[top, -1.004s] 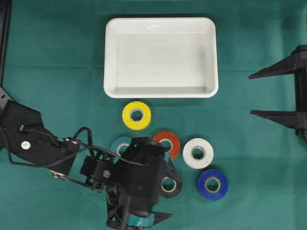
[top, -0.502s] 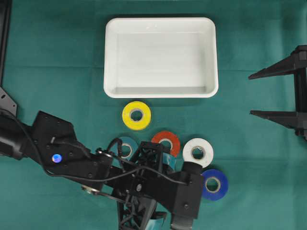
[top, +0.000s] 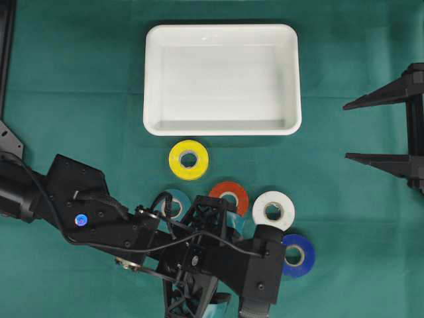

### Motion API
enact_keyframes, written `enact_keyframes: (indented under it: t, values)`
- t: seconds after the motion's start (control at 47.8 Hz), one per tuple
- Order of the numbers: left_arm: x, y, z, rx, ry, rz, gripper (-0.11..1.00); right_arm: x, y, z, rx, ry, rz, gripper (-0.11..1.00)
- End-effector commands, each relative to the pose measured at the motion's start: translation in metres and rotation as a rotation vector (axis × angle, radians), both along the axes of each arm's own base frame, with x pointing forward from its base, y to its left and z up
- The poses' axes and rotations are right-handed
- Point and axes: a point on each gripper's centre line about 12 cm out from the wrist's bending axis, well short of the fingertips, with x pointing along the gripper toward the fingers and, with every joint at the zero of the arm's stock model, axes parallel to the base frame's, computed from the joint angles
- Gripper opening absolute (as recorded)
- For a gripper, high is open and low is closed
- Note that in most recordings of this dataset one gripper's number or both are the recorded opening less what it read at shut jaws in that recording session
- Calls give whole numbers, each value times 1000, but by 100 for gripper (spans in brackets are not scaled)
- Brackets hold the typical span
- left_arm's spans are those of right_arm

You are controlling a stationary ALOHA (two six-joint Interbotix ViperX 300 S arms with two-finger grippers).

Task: Pick up the tape from a random location and place it into the white case.
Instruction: 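Lower the left gripper into the black roll's hole and close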

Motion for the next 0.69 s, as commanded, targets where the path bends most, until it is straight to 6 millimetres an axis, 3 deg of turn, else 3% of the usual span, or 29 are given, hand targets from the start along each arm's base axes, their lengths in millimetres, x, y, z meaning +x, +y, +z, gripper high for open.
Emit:
enact_keyframes:
  t: [0.0, 0.439, 0.669]
  values:
    - [1, 1, 17, -13, -43, 2, 99, 3, 0, 11, -5, -28, -1, 91]
    - [1, 1, 15, -11, -42, 1, 99, 3, 0, 11, -5, -26, -1, 91]
    - [-1, 1, -6, -10, -32, 1, 99, 3, 0, 11, -5, -26, -1, 91]
